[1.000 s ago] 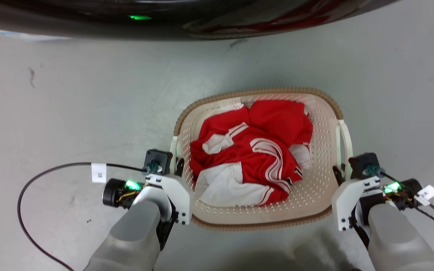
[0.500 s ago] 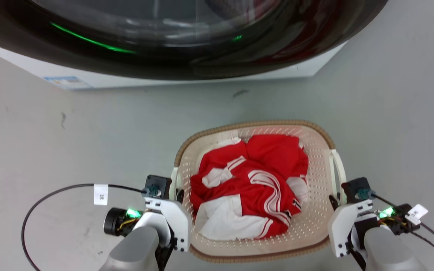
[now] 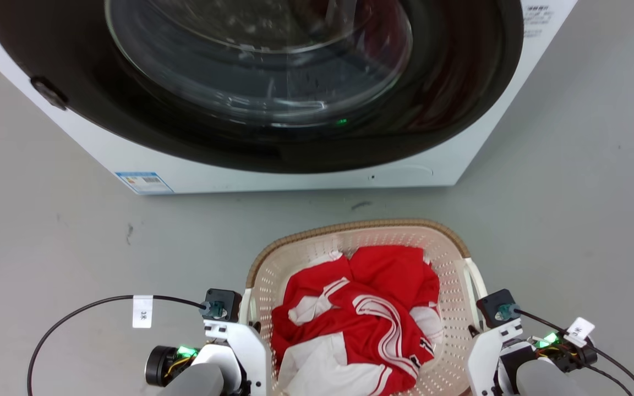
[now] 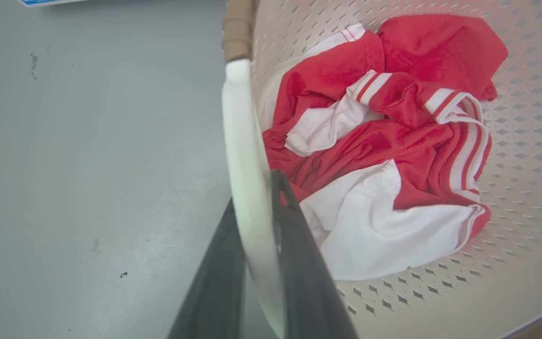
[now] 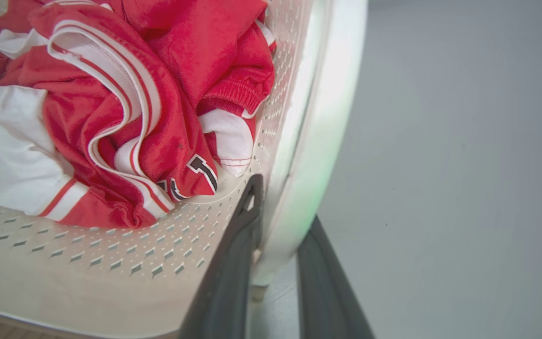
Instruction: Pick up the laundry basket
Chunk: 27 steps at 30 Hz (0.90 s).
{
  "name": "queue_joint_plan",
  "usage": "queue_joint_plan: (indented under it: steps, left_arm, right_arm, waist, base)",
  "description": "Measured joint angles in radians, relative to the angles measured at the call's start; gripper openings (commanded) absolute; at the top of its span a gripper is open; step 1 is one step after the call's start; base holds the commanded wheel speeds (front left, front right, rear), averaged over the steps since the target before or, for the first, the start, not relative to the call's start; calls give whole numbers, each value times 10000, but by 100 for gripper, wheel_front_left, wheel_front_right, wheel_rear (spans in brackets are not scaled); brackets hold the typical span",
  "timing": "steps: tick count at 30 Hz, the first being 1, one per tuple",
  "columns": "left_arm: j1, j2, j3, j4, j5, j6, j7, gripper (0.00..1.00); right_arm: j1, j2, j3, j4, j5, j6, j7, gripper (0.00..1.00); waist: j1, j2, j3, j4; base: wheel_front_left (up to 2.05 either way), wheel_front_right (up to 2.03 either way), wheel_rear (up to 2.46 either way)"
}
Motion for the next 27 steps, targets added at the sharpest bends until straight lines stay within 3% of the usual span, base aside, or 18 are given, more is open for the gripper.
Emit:
queue_joint_plan:
  steps: [12,27]
  left_arm:
    - [102,161,-290,249,-594,-165,1310,0]
    - [176,531,-709,94,-1135,-232,2119,0]
  right_arm:
    - [-70,-52,2698,17,2389,-19,1381,0]
    - [-128,-25,4604,-90,4376,-19,2579,0]
  waist:
    - [0,0,-1487,259]
    - [1,0,-2729,-86]
  base:
    - [0,0,0]
    - [0,0,0]
